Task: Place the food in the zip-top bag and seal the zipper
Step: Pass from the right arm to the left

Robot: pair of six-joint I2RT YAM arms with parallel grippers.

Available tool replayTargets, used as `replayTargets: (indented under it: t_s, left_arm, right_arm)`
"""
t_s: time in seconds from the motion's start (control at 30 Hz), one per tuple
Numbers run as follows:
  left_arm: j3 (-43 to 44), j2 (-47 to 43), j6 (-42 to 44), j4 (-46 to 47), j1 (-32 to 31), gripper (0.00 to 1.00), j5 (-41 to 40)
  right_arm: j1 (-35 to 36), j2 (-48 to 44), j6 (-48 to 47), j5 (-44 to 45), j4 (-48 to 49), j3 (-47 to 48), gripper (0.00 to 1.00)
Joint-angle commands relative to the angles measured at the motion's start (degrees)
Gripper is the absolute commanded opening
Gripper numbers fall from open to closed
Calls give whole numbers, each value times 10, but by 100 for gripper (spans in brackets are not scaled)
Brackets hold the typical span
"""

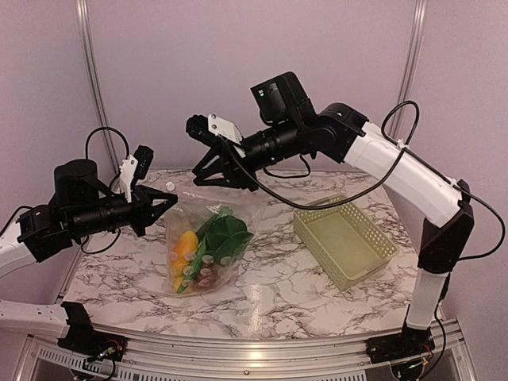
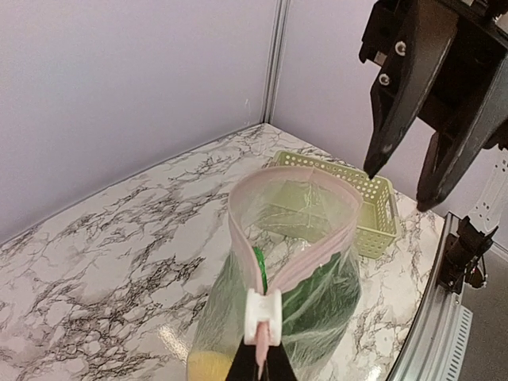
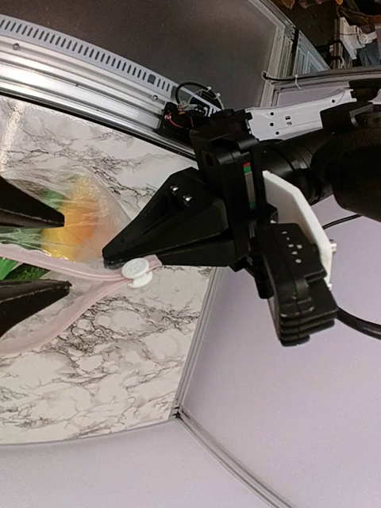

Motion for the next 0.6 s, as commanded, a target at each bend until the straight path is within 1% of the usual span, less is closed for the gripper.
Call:
replayTargets:
  t_s: [0.0,0.17,0.3,0.37,0.57]
  left_arm:
    - [38,-4,45,-54,-4,0,1]
    - [49,1,79,-81,-6,0,12]
    - [47,4,96,-91,-11,0,22]
    - [42,3,105,-95,-12,0,21]
    - [25,-7,112,-83,-15,0,24]
  right_arm:
    - [10,9,-20,-4,36,7,22]
    - [20,32,-18,-8,44,19,25]
    - [25,52,-9,-7,50,34,34]
    - [27,61,0,-10,56,42,36]
    - [34,79,7,-13,66,53,37]
